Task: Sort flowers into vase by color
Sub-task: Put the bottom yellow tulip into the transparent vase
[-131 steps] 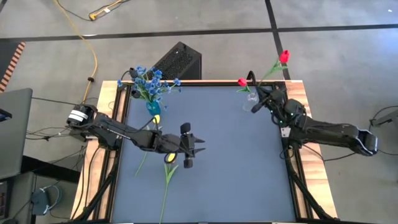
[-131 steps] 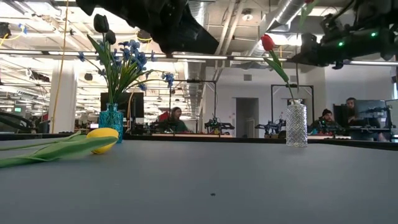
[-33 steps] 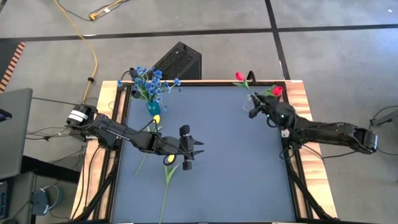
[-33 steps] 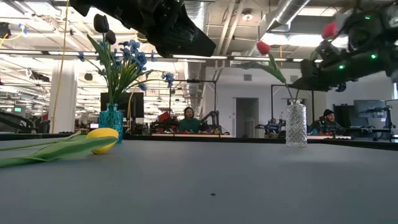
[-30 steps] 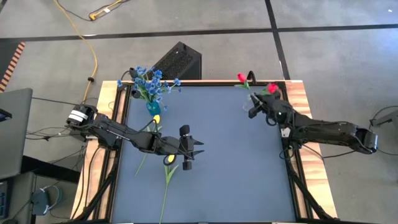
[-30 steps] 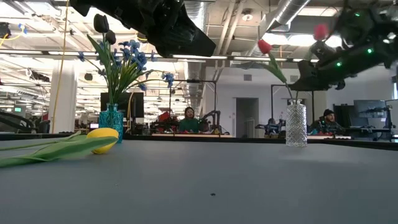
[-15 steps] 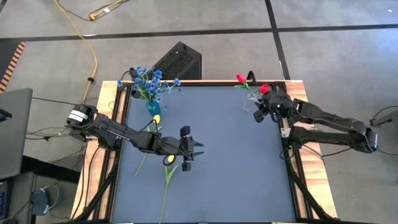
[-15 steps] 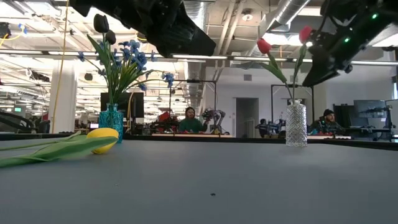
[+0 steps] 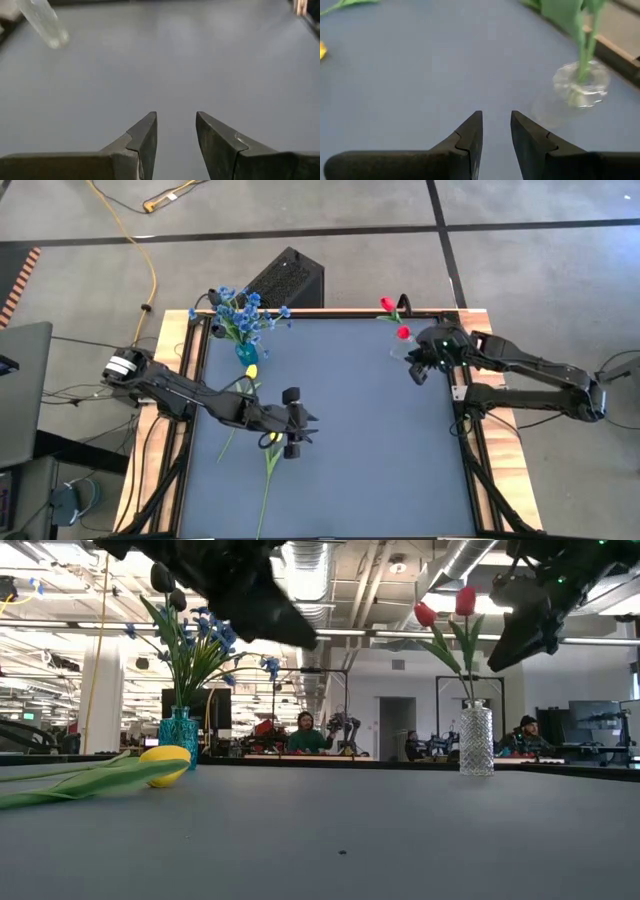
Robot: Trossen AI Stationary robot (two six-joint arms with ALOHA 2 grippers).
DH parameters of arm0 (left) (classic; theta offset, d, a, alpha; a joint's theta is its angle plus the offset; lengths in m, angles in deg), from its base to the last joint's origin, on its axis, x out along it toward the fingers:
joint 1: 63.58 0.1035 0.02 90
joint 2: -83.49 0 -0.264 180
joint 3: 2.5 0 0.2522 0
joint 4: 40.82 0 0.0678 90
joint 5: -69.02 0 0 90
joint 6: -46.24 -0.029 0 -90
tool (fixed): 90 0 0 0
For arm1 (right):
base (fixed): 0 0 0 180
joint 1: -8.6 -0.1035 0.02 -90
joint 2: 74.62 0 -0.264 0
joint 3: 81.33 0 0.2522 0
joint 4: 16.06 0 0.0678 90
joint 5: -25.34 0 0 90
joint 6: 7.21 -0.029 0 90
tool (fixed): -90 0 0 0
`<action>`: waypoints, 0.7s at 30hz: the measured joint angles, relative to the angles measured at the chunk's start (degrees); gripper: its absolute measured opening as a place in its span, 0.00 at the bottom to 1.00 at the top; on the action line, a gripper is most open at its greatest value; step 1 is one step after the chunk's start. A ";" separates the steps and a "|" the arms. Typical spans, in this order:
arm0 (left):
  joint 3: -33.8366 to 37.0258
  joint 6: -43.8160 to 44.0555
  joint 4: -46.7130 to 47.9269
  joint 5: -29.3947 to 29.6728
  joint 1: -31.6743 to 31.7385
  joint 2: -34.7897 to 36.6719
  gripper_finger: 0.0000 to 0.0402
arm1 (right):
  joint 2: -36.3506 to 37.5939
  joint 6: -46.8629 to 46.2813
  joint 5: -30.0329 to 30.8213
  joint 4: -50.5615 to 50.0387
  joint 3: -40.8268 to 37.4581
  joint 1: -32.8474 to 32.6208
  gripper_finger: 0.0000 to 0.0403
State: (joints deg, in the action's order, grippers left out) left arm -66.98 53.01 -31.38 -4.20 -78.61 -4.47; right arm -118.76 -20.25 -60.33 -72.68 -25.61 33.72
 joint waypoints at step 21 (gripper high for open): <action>-1.33 42.87 40.44 -18.63 -5.23 6.07 0.31 | -12.15 -1.73 -6.75 -20.88 17.33 -13.42 0.32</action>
State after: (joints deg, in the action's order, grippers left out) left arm -68.31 95.88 9.06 -22.84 -83.84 1.60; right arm -130.91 -21.98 -67.08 -93.56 -8.28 20.30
